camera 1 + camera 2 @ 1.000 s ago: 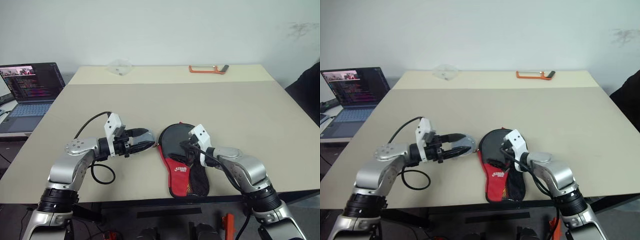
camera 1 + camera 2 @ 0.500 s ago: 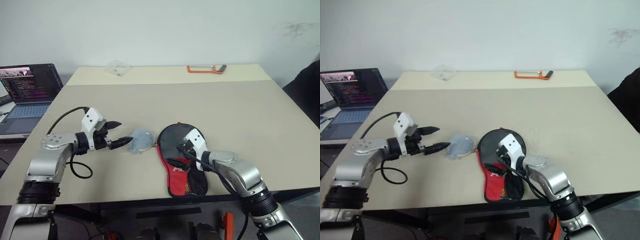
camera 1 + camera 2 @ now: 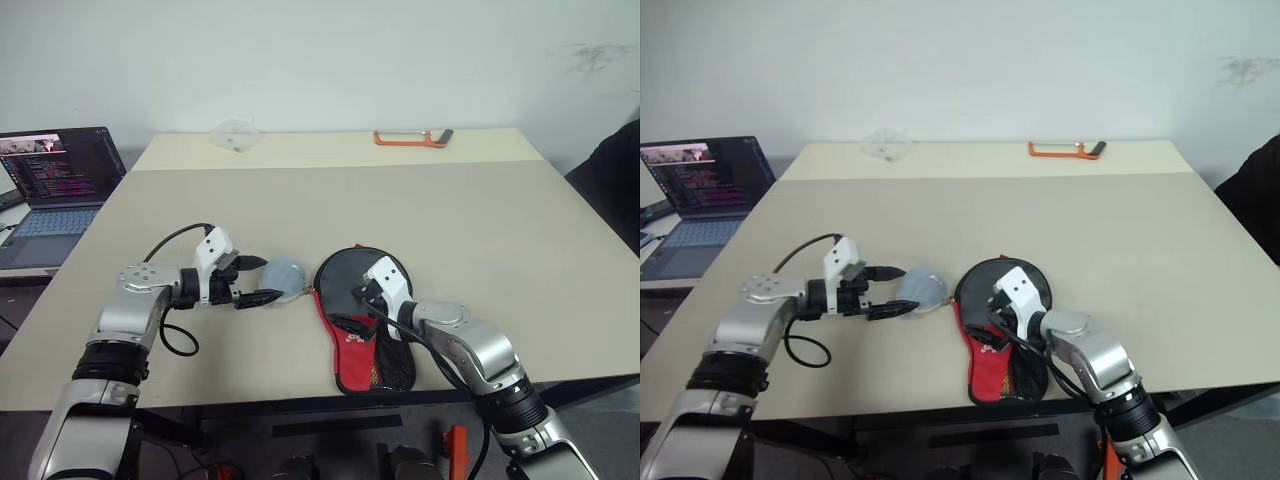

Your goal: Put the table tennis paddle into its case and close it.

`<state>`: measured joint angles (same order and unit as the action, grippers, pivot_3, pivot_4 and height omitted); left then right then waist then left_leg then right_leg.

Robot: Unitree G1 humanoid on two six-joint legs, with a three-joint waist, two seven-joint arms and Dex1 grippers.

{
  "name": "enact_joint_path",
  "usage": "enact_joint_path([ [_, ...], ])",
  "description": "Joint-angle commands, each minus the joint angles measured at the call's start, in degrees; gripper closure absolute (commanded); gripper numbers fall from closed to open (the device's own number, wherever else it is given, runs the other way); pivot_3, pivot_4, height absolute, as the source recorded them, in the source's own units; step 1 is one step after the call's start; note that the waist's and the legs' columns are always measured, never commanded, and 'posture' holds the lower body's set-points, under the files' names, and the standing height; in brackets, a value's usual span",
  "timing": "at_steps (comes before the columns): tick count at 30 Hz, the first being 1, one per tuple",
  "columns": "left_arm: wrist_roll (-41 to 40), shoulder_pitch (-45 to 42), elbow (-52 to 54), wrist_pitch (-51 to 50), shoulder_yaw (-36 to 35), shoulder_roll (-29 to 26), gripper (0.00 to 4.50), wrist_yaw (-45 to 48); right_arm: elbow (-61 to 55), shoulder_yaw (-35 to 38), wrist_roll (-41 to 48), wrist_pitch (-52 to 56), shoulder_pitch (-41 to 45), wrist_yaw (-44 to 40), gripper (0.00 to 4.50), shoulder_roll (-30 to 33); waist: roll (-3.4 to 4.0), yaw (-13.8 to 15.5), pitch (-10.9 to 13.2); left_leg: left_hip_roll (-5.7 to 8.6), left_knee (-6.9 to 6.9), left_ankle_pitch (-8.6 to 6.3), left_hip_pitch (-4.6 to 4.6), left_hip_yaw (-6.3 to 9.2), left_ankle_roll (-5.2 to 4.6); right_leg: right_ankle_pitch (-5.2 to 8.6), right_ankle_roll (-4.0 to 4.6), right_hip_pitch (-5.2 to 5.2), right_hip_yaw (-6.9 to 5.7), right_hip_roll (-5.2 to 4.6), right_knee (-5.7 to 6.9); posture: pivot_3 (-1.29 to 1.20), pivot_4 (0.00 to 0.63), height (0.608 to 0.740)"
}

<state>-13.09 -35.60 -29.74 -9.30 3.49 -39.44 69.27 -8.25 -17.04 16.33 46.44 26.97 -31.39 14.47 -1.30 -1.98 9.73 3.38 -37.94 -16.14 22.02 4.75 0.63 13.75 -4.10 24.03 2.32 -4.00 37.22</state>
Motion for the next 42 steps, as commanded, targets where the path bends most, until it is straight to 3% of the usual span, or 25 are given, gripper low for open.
enact_joint_path([
  [1, 2.2, -2.1, -3.4, 2.9, 1.1, 1.6, 0.02, 0.2, -0.7, 0.2, -0.6, -1.3, 0.5, 0.3, 0.00, -0.4, -0.01, 0.0, 0.0, 0.00, 0.00, 0.00, 0.00, 0.00, 0.00, 0.00, 0.00, 0.00, -0.01, 0.00, 0.00, 0.00, 0.150, 0.740],
  [9, 5.5, -3.7, -9.6, 6.1, 2.3, 5.4, 0.02, -0.8, -1.8, 5.6, 0.9, -3.5, 3.6, 2.7, 0.00, -4.2, -0.02, 0.1, 0.0, 0.03, -0.02, 0.00, 0.00, 0.01, 0.00, 0.00, 0.00, 0.00, 0.00, -0.01, 0.05, 0.00, 0.150, 0.740],
  [10, 5.8, -4.0, -10.2, 6.5, 2.3, 5.7, 0.18, -1.3, -1.1, 5.7, 0.4, -3.9, 3.9, 3.0, 0.00, -4.2, -0.02, 0.1, 0.0, 0.03, -0.03, 0.00, 0.00, 0.02, 0.00, 0.00, 0.00, 0.00, -0.01, -0.01, 0.05, 0.00, 0.150, 0.740],
  [12, 6.4, -4.3, -11.0, 7.4, 2.1, 6.2, 0.55, -1.9, 1.1, 4.9, -1.7, -5.1, 3.9, 3.5, 0.00, -3.3, -0.04, 0.2, 0.0, 0.03, -0.03, 0.00, 0.00, 0.02, 0.00, 0.00, 0.00, 0.00, -0.01, -0.01, 0.05, 0.00, 0.150, 0.740],
  [19, 7.5, -5.7, -13.4, 8.9, 1.7, 6.6, 2.84, -3.6, 4.7, 2.1, -5.2, -5.9, 1.8, 2.7, 0.00, -0.5, -0.08, 0.1, -0.1, 0.06, -0.03, 0.00, 0.00, 0.00, -0.01, 0.00, -0.01, -0.01, -0.01, -0.04, 0.07, 0.00, 0.150, 0.740],
  [25, 7.6, -8.4, -14.4, 7.2, 1.8, 8.4, 3.92, -3.8, 6.3, 0.4, -7.2, -3.7, 1.4, 2.6, 0.00, -0.4, -0.14, 0.4, -0.2, 0.09, -0.19, 0.01, -0.11, 0.01, -0.01, 0.00, -0.01, -0.09, -0.01, -0.05, 0.40, 0.00, 0.150, 0.740],
  [31, 9.4, -16.4, -20.5, 5.9, 2.5, 10.7, 4.07, -4.2, 6.7, -1.0, -8.1, -3.2, 1.1, 1.7, 0.00, -0.2, -0.18, 0.4, -0.2, 0.09, -0.30, 0.03, -0.31, 0.11, -0.02, 0.00, -0.01, -0.36, -0.14, -0.03, 0.53, 0.00, 0.150, 0.740],
  [42, 23.4, -32.4, -41.9, 14.8, 8.5, 18.3, 4.09, -22.4, 8.2, -2.6, -9.7, -3.0, 0.1, 1.6, 0.00, -1.3, -0.23, 0.0, -0.2, 0.09, -0.26, 0.03, -0.29, 0.04, -0.03, 0.00, -0.02, -0.31, -0.07, -0.01, 0.49, 0.00, 0.150, 0.740],
])
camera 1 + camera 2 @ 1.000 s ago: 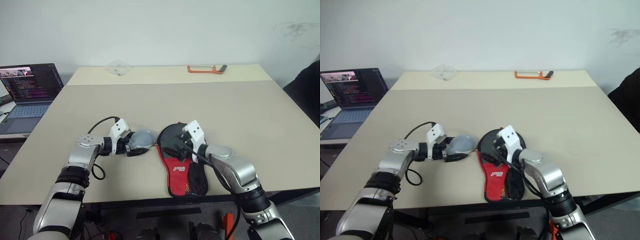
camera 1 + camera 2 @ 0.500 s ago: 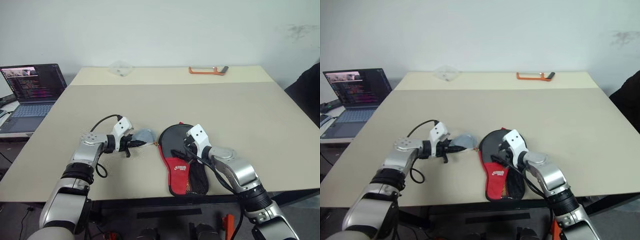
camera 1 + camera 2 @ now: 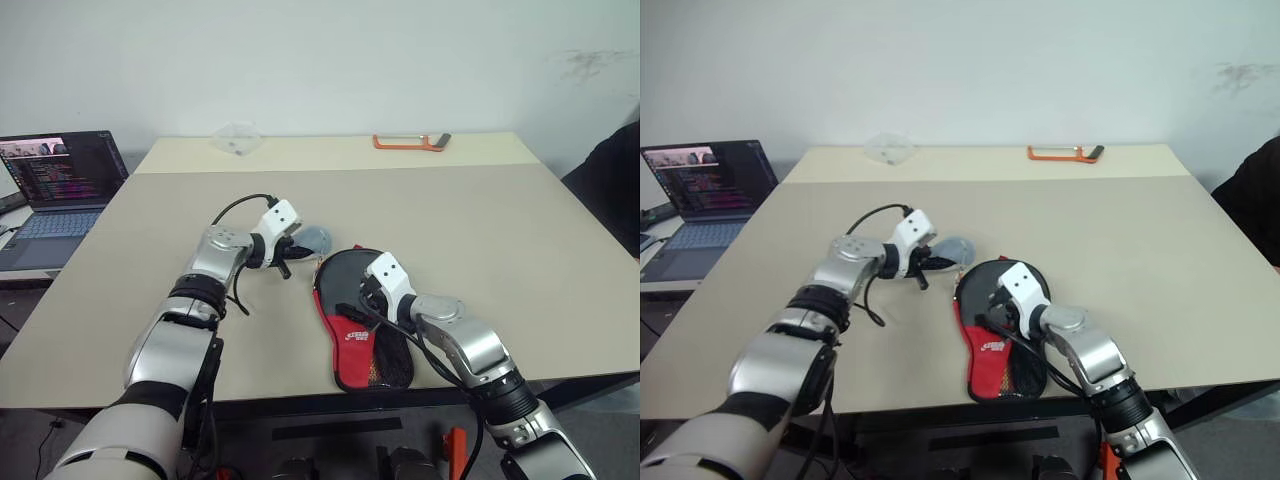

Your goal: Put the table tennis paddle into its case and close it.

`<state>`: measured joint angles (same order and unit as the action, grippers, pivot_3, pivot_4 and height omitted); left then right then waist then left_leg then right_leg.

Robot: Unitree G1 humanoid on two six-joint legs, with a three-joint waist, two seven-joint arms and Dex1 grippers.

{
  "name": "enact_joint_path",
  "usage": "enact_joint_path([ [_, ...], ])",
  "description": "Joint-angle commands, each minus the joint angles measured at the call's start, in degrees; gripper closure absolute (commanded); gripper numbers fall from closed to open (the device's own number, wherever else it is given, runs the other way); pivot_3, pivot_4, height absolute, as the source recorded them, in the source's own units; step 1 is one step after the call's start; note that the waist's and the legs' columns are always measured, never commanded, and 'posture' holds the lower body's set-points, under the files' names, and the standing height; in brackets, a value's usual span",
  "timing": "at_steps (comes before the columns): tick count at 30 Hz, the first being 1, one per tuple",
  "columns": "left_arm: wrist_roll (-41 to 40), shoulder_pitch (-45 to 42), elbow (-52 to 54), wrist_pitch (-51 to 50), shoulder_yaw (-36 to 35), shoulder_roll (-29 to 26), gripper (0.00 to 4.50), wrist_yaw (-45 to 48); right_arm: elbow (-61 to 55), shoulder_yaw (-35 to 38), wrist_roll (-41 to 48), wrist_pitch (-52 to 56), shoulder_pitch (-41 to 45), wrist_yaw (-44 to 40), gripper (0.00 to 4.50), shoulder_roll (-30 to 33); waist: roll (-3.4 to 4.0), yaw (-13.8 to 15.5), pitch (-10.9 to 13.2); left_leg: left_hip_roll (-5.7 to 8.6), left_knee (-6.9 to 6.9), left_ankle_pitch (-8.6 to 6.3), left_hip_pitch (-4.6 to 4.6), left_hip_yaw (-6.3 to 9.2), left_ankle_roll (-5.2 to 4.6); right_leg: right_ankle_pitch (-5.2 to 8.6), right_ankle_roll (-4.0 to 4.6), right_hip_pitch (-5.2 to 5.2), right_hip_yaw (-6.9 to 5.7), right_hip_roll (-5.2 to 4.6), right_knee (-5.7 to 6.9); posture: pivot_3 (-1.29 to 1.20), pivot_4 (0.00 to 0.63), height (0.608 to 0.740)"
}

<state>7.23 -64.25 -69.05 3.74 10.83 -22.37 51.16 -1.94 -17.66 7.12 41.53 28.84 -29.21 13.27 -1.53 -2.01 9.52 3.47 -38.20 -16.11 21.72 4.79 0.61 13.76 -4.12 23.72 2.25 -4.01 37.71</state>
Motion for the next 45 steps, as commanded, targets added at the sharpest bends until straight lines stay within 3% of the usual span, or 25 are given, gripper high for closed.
enact_joint_path([
  [1, 4.4, -4.4, -3.7, 1.9, 1.9, 1.9, 4.09, -5.6, 1.7, -2.2, -0.6, 2.1, -2.1, -0.6, 0.00, -0.1, -0.01, 0.0, 0.0, 0.00, 0.00, 0.00, 0.00, 0.00, 0.00, 0.00, 0.00, 0.00, -0.01, 0.00, 0.01, 0.00, 0.150, 0.740],
  [10, 15.4, -6.9, -8.1, 2.6, 8.9, 1.6, 4.09, -12.1, 0.7, -3.4, -1.5, 3.2, -3.4, -0.5, 0.00, -1.2, -0.08, -0.1, -0.1, -0.02, 0.05, 0.00, -0.45, -0.03, 0.00, 0.02, -0.03, -0.43, 0.01, 0.03, 0.03, 0.00, 0.150, 0.740],
  [19, 18.9, -5.4, -8.9, 2.5, 11.4, -3.3, 4.10, -3.5, -0.1, -3.9, -1.4, 4.2, -3.6, -0.8, 0.00, -1.4, -0.16, -2.1, -0.1, -0.13, 0.15, -0.01, -0.80, -0.11, 0.00, 0.03, -0.04, -0.56, 0.15, 0.19, 0.09, 0.00, 0.150, 0.740],
  [27, 19.3, -8.7, -9.0, 1.7, 9.6, -1.2, 4.11, -20.1, 0.1, -4.5, -1.4, 4.4, -3.3, -1.6, 0.00, -1.5, -0.18, -2.5, -0.1, -0.17, 0.16, -0.01, -0.80, -0.06, 0.00, 0.03, -0.05, -0.55, 0.16, 0.20, 0.11, 0.00, 0.150, 0.740],
  [45, 27.6, -13.6, -10.2, 2.3, 13.3, 5.0, 4.13, -31.1, -4.0, -6.7, -1.1, 7.2, -6.2, -1.7, 0.00, -1.5, -0.22, -1.4, -0.1, -0.15, 0.24, -0.02, -0.71, -0.07, 0.02, 0.04, -0.06, -0.52, 0.14, 0.18, -0.04, 0.00, 0.150, 0.740],
])
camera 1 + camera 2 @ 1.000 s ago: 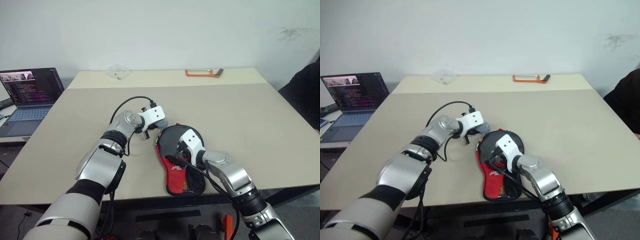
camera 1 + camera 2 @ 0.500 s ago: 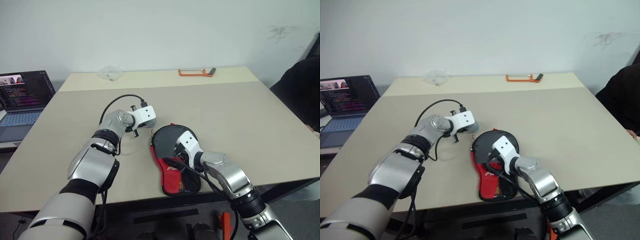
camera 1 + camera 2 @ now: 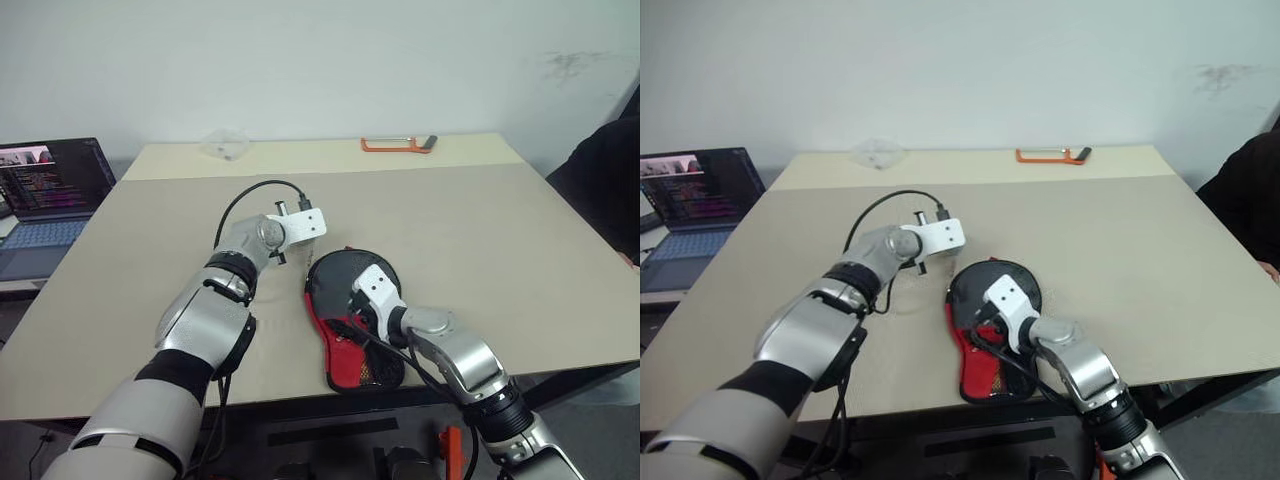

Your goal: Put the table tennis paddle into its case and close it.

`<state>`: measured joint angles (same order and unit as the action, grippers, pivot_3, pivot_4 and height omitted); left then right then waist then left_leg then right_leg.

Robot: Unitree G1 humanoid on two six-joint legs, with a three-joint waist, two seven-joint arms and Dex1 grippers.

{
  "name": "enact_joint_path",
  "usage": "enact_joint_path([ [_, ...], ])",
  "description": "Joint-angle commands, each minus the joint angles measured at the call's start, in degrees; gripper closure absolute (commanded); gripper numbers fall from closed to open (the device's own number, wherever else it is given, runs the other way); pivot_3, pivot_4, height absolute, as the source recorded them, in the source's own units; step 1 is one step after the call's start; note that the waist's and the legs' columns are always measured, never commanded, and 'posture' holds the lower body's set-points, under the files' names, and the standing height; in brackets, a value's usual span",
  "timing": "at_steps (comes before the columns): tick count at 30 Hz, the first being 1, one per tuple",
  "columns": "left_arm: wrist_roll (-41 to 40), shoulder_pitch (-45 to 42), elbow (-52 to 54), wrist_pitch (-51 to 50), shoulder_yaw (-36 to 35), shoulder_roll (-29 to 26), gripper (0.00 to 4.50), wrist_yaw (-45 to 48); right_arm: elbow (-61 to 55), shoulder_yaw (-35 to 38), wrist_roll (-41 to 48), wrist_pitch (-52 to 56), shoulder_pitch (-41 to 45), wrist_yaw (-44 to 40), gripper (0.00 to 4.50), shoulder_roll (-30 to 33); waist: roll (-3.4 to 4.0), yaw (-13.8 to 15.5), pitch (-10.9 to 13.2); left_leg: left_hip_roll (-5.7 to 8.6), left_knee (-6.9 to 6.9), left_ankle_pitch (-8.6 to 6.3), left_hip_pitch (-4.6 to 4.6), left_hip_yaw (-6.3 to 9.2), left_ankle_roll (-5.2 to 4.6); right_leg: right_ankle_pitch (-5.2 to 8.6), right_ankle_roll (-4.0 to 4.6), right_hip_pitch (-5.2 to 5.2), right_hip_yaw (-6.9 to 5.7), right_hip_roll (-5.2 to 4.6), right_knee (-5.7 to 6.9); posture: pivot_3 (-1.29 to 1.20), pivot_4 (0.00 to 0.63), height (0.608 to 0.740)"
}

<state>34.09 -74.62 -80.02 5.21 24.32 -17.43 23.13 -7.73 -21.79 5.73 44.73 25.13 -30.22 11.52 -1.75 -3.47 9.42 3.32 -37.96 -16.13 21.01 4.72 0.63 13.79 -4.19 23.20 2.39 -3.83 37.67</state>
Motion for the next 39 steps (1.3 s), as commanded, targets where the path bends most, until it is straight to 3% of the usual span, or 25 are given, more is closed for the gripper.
enact_joint_path([
  [1, 0.9, -3.7, 0.8, 1.0, -0.2, 0.3, 4.13, -3.9, 1.4, -2.7, 0.3, 4.3, -2.7, -0.7, 0.00, 0.4, 0.00, 0.1, 0.0, 0.00, 0.01, 0.00, 0.00, 0.00, 0.00, 0.00, 0.00, 0.00, 0.00, 0.00, 0.00, 0.00, 0.150, 0.740],
  [15, 4.2, -8.0, 0.3, 3.1, 1.0, 6.8, 4.14, -9.4, -1.9, -3.6, 0.6, 6.9, -5.1, -0.2, 0.00, 0.3, -0.10, 0.9, 0.1, 0.06, 0.01, 0.00, 0.11, 0.01, 0.00, 0.10, -0.17, 0.02, -0.06, -0.08, -0.07, 0.00, 0.150, 0.740],
  [39, 11.6, -11.6, -0.3, 6.0, 7.1, 12.3, 4.14, -15.3, -7.6, -5.3, 0.9, 11.4, -9.4, 1.8, 0.00, 0.1, -0.13, 1.8, 0.1, 0.13, 0.00, -0.01, 0.50, 0.23, -0.01, 0.01, -0.14, 0.06, -0.34, -0.16, -0.56, 0.00, 0.150, 0.740],
])
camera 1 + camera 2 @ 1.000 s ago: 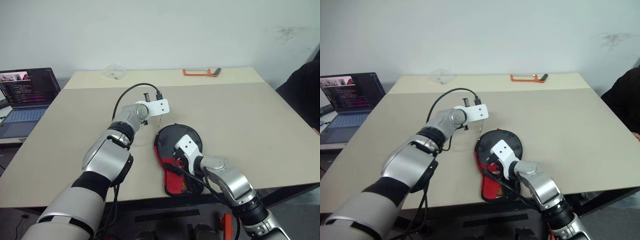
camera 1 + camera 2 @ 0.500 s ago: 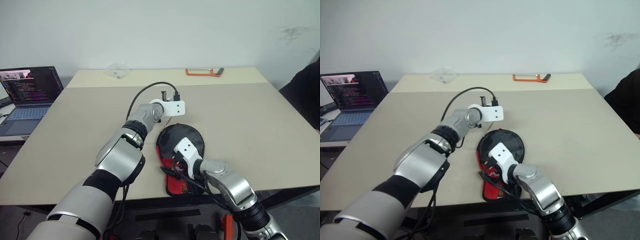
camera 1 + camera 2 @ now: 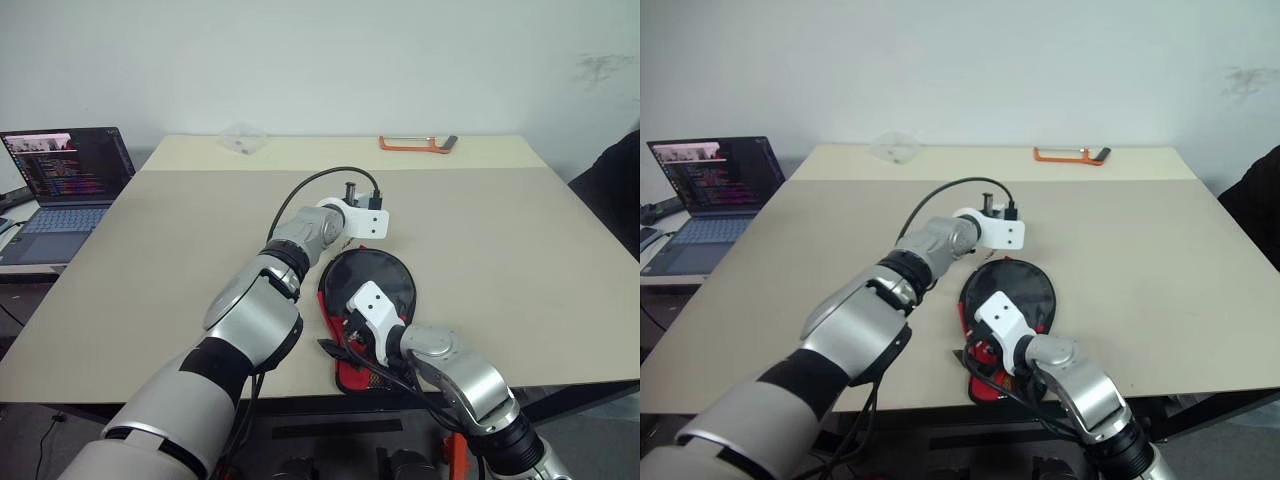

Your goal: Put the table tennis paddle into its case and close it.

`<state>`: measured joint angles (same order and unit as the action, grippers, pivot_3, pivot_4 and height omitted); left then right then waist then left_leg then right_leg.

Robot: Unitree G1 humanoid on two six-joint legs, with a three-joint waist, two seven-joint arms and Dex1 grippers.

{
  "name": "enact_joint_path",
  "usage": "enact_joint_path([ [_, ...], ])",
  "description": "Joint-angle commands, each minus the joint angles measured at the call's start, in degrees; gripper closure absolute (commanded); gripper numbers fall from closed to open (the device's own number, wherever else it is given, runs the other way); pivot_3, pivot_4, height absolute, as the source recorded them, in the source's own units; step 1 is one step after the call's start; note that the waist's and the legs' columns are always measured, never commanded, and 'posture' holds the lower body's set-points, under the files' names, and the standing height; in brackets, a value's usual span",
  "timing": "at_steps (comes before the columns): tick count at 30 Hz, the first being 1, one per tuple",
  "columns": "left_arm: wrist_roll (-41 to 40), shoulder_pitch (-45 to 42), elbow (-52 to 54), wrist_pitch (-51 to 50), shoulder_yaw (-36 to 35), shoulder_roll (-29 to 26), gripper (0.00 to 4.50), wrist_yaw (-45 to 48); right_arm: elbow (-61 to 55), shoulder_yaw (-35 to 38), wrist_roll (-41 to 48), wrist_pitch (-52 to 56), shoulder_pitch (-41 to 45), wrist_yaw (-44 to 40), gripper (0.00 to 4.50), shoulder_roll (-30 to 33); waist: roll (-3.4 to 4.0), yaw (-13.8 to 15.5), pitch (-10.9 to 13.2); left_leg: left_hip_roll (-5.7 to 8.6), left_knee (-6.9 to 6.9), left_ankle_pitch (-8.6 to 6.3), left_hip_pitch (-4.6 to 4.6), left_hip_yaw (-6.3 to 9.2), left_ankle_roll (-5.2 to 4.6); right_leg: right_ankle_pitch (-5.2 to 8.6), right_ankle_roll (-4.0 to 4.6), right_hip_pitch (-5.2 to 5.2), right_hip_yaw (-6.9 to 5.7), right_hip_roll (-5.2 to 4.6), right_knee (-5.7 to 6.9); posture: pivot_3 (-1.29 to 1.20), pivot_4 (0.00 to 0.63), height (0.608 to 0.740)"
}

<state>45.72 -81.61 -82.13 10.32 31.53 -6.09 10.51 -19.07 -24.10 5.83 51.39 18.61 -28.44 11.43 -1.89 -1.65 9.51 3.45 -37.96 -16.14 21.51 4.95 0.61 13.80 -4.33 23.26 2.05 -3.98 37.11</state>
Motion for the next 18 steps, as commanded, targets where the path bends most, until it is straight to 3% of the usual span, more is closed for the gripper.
enact_joint_path([
  [1, 0.1, -5.0, 1.8, 0.8, -0.2, 1.2, 4.14, -2.8, 3.7, -3.0, 0.9, 4.7, -3.0, 0.1, 0.00, 0.2, 0.00, 0.0, 0.0, 0.00, 0.00, 0.00, 0.01, 0.01, 0.00, 0.00, 0.00, 0.00, -0.01, 0.00, -0.01, 0.00, 0.150, 0.740],
  [18, 6.2, -8.0, 1.5, 2.5, 5.2, 4.0, 4.14, -7.3, 3.3, -4.1, 0.9, 5.0, -4.7, 1.5, 0.00, -0.9, 0.00, 0.2, 0.0, 0.06, -0.01, 0.00, 0.15, 0.11, 0.00, 0.00, -0.01, 0.04, -0.13, -0.05, -0.07, 0.00, 0.150, 0.740],
])
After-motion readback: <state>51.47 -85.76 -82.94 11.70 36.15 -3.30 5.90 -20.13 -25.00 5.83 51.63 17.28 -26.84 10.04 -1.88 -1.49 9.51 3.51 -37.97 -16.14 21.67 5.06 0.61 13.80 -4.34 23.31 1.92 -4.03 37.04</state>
